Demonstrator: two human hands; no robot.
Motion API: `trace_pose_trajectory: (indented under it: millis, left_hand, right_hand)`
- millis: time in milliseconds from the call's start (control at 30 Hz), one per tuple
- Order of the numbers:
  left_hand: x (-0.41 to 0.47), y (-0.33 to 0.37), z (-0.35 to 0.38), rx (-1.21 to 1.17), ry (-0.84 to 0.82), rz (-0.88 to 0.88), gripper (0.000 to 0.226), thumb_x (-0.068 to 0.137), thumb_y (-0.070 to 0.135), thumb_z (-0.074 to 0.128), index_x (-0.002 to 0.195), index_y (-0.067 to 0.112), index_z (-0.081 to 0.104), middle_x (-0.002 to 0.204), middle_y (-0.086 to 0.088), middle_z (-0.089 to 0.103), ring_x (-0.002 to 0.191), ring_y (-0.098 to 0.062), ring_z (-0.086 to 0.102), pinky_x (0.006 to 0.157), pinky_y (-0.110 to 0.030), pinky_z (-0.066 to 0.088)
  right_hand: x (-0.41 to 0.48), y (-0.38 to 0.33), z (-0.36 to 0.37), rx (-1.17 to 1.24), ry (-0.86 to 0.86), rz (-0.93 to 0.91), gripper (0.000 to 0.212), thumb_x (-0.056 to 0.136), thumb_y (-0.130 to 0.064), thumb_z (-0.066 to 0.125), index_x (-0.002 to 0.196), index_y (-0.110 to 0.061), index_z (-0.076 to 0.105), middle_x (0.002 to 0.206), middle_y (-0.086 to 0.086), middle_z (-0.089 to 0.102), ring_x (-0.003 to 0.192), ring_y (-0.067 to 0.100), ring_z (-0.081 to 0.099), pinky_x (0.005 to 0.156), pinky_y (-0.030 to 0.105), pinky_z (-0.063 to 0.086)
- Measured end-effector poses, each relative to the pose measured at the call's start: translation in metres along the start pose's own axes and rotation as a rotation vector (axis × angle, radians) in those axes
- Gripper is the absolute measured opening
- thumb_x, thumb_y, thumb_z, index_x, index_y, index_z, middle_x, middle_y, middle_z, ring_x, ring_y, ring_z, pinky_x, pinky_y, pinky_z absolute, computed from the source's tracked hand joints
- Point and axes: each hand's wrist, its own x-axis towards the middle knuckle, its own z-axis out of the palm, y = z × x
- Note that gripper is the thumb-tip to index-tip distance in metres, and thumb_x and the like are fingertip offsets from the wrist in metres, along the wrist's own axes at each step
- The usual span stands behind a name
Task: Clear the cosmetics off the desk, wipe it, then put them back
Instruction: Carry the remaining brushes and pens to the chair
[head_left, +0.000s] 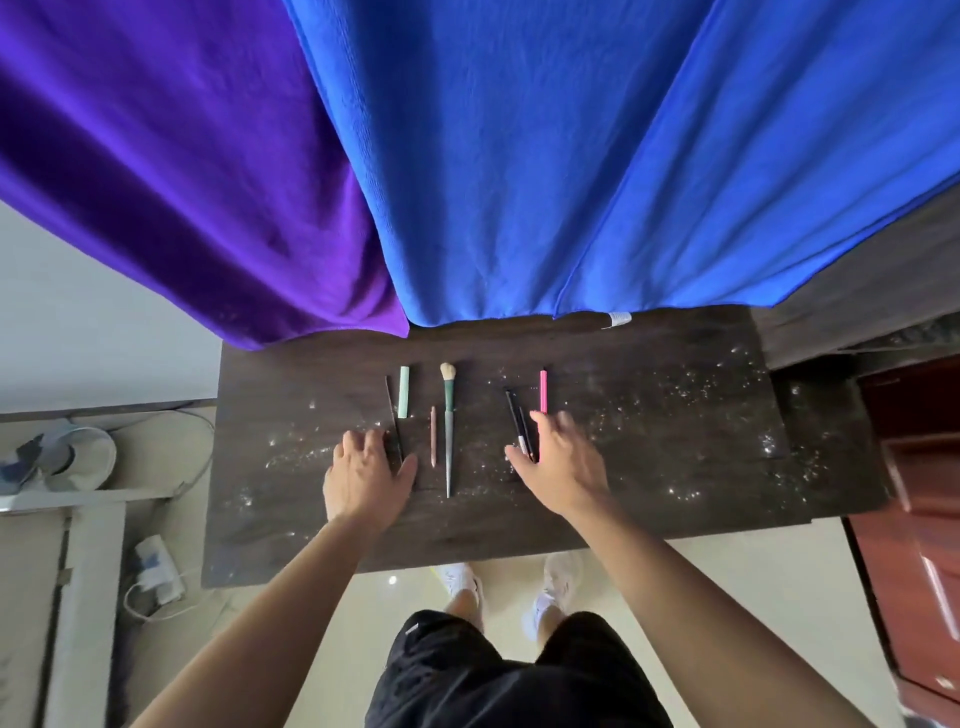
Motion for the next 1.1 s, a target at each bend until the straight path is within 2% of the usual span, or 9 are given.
trace_pose_trajectory:
  millis: [200,333,433,533,667,767,867,933,1100]
  left_hand:
    - [0.006,0.006,0.003,-0.060,0.008,-0.009,0.038,0.089,0.033,0.063,0.124,0.019,0.058,0.119,-0.005,0.056,0.114,-0.028,0.052,0.083,-0.039,0.048]
    - [0.010,0.006,0.005,-0.122,0.031,-0.022,0.029,0.086,0.017,0.058,0.114,0.020,0.064,0.106,-0.004,0.063,0.100,-0.029,0.059,0.075,-0.035,0.046]
    - [0.016,0.007,0.007,-0.143,0.030,-0.052,0.029,0.083,0.016,0.061,0.111,0.016,0.066,0.106,-0.007,0.067,0.097,-0.031,0.061,0.077,-0.034,0.046]
    - [0.019,0.007,0.008,-0.209,0.038,-0.104,0.029,0.081,0.016,0.065,0.110,0.013,0.068,0.105,-0.008,0.070,0.098,-0.031,0.062,0.081,-0.034,0.047]
    - [0.018,0.004,0.009,-0.271,0.060,-0.118,0.026,0.078,0.017,0.068,0.104,0.013,0.070,0.096,-0.003,0.070,0.090,-0.027,0.061,0.075,-0.028,0.041]
    - [0.014,0.004,0.007,-0.307,0.068,-0.144,0.022,0.076,0.017,0.068,0.098,0.017,0.070,0.082,0.003,0.065,0.079,-0.020,0.055,0.071,-0.026,0.036]
    - [0.007,0.006,0.004,-0.345,0.093,-0.149,0.010,0.073,0.015,0.067,0.080,0.021,0.064,0.072,0.005,0.061,0.074,-0.023,0.056,0.065,-0.027,0.033]
    - [0.002,0.009,0.002,-0.359,0.122,-0.141,0.009,0.073,0.014,0.066,0.075,0.021,0.060,0.071,0.003,0.061,0.072,-0.024,0.055,0.064,-0.028,0.032]
    - [-0.011,0.025,-0.016,-0.454,0.207,-0.096,0.009,0.077,0.017,0.069,0.085,0.021,0.068,0.077,0.005,0.063,0.075,-0.017,0.058,0.069,-0.024,0.034]
  right_hand:
    - [0.021,-0.016,0.010,0.011,-0.022,0.067,0.035,0.098,-0.031,0.057,0.123,-0.006,0.057,0.112,0.015,0.064,0.100,0.033,0.067,0.079,0.037,0.051]
    - [0.027,-0.014,0.008,0.131,-0.044,0.117,0.031,0.089,-0.024,0.063,0.115,-0.007,0.066,0.102,0.011,0.072,0.093,0.028,0.068,0.074,0.029,0.048]
    - [0.026,-0.010,0.010,0.205,-0.073,0.138,0.033,0.083,-0.026,0.067,0.112,-0.011,0.069,0.097,0.007,0.073,0.091,0.024,0.068,0.069,0.022,0.042]
    - [0.024,-0.008,0.013,0.203,-0.073,0.126,0.027,0.079,-0.026,0.069,0.102,-0.010,0.070,0.090,0.006,0.073,0.086,0.023,0.067,0.068,0.022,0.040]
    - [0.019,-0.006,0.017,0.169,-0.021,0.065,0.016,0.079,-0.019,0.068,0.090,-0.009,0.071,0.084,0.006,0.070,0.081,0.025,0.067,0.069,0.024,0.044]
    - [0.017,-0.004,0.019,0.199,-0.011,0.076,0.017,0.079,-0.018,0.069,0.093,-0.009,0.072,0.084,0.007,0.073,0.082,0.026,0.068,0.074,0.027,0.052]
    - [0.017,-0.003,0.017,0.251,-0.027,0.117,0.020,0.078,-0.020,0.070,0.096,-0.011,0.074,0.082,0.006,0.075,0.082,0.026,0.069,0.077,0.033,0.056]
    - [0.017,-0.002,0.015,0.291,-0.045,0.140,0.018,0.078,-0.023,0.073,0.093,-0.015,0.075,0.081,0.003,0.075,0.082,0.023,0.069,0.076,0.030,0.055]
    - [0.015,0.000,-0.002,0.368,-0.015,0.147,0.012,0.074,-0.028,0.075,0.084,-0.021,0.075,0.070,-0.009,0.070,0.070,0.011,0.065,0.060,0.016,0.047]
